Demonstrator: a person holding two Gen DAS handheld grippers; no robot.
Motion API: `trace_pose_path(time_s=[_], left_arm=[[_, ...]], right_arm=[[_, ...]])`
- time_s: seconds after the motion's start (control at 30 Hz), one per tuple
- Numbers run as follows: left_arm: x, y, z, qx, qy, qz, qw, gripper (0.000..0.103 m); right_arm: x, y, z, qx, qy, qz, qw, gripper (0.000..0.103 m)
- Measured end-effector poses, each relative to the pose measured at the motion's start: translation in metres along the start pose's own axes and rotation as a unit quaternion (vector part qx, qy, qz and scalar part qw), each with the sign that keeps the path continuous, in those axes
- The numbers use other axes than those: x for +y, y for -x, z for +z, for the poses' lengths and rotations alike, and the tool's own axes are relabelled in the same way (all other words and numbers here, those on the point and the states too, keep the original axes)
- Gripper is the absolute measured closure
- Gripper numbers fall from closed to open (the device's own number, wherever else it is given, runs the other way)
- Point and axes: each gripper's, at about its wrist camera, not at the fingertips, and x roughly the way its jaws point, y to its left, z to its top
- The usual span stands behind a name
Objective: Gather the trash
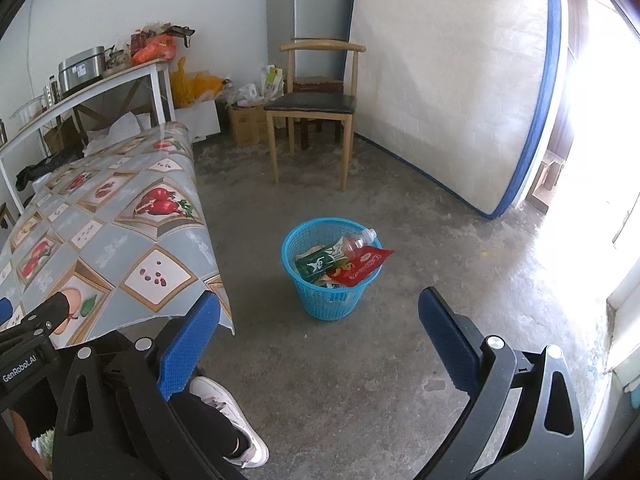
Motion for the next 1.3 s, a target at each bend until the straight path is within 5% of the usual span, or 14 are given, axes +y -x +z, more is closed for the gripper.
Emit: trace_pose_path(time_s=[1.3], left_arm=[[-0.0028,0.0,-0.0004,0.0,0.002,0.001,1.0,0.009]], right_arm=[[0.0005,0.002,0.0008,-0.002,0.001,-0.003,1.0,0.006]])
